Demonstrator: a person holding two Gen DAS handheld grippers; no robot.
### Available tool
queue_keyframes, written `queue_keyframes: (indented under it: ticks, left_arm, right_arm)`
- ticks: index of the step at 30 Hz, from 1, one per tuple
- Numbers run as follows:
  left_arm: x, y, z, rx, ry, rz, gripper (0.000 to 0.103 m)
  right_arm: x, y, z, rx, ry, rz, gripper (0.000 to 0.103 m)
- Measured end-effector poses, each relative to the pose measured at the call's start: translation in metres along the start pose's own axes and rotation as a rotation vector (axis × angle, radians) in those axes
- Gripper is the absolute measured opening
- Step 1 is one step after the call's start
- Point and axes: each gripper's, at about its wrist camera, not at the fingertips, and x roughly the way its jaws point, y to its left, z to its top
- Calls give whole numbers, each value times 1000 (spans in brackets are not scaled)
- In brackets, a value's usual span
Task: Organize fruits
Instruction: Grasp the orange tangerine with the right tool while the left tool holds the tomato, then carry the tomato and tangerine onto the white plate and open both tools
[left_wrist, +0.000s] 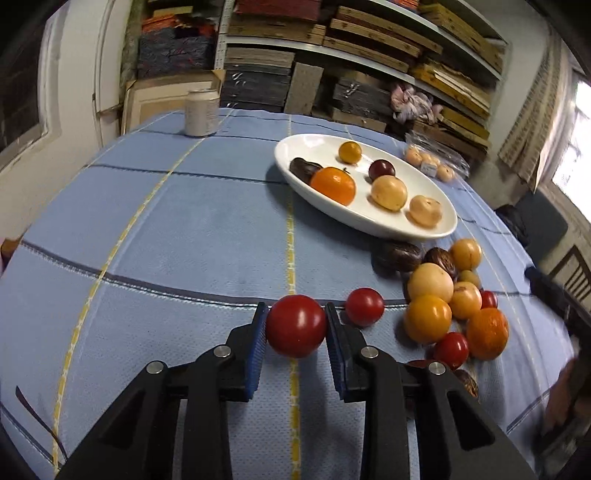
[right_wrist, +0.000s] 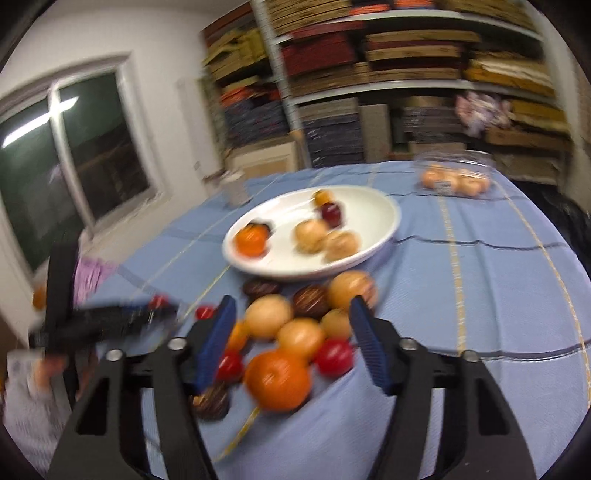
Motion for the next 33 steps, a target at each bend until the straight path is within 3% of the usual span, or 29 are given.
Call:
queue_keyframes:
  ticks: [3,15,18,25,33]
  left_arm:
    - [-1,-4,0,20,-3,-2,31]
    - [2,-7,-1,37,10,-12,31]
    - [2,-8,-2,42,12,-11,31]
    - [7,-9,-3,45,35,-20,31]
    - [10,-11,-3,49,47,-33,31]
  right_arm:
    - [5,19,-7,-76,36,5,59]
    - [24,17,-14,-66,156,-35,59]
    - [31,13,-15,-50,197,-45,52]
    - [50,15,-19,-70,291,-53,48]
    - [38,6,-17,-21,234,-30,47]
